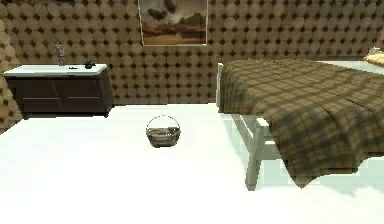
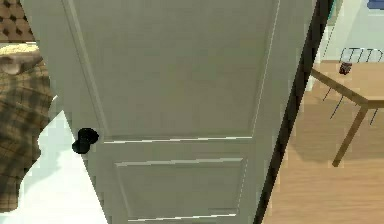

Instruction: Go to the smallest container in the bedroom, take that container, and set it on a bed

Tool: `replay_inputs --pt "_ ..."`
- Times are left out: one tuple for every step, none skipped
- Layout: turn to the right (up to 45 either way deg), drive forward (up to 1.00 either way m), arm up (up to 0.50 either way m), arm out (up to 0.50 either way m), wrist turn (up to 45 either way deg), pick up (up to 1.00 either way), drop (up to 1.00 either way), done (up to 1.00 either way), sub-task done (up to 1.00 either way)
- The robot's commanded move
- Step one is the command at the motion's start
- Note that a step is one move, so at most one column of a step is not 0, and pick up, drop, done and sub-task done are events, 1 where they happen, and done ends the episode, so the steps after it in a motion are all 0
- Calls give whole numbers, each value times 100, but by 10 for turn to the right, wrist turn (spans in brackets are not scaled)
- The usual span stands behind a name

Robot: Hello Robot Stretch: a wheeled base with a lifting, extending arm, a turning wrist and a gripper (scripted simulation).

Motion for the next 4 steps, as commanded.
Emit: replay_inputs --pt "30 0 0 0 0 0 0 0 0" --pt "0 55 0 0 0 0 0 0 0" --pt "270 0 0 0 0 0 0 0 0" --pt "0 30 0 0 0 0 0 0 0"
